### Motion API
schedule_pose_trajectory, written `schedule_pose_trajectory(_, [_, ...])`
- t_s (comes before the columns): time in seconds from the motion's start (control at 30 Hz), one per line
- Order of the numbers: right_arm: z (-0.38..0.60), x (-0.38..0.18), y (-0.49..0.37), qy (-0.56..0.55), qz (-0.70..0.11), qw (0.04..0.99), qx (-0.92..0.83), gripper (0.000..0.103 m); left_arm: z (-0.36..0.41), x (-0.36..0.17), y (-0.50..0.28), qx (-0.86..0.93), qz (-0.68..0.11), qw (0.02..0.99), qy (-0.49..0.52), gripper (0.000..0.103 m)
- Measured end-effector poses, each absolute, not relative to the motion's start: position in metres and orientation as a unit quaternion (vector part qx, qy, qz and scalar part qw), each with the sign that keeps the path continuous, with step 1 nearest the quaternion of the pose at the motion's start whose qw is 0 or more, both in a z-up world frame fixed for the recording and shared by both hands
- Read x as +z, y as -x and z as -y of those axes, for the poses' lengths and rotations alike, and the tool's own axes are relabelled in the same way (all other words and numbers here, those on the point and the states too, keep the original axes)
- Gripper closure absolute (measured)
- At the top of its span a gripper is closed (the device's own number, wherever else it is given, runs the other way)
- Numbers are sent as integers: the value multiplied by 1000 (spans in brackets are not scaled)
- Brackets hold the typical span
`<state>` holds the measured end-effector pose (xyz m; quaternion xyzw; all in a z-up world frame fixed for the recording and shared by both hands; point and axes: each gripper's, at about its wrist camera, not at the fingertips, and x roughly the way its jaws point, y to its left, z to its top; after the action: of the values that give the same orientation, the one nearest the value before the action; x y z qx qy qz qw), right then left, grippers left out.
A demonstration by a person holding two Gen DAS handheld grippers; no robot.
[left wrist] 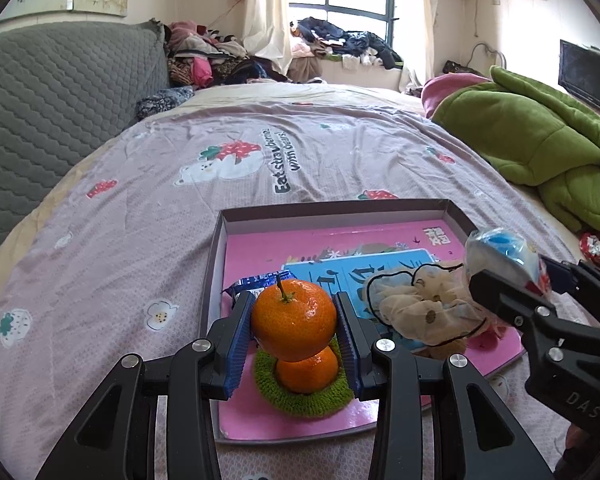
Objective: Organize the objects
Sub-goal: 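Set the orange on the green ring while the right gripper releases the egg toy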
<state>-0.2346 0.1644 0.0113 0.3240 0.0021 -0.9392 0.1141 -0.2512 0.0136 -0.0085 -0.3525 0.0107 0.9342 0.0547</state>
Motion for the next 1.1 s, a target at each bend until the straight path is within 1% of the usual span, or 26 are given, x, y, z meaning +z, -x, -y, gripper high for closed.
schedule_pose_trajectory(0.6, [-156, -20, 255, -347, -15, 101, -932, 49, -10, -37, 268, 926, 2, 50, 375, 62])
schedule_pose_trajectory(0.93, [-156, -29, 257, -356, -23, 87, -930, 48, -8, -45, 271, 924, 4, 44, 381, 62])
schedule_pose_trajectory(1.1, [-158, -34, 258, -366, -22, 81, -927, 48, -9, -47, 269, 925, -1, 40, 378, 58])
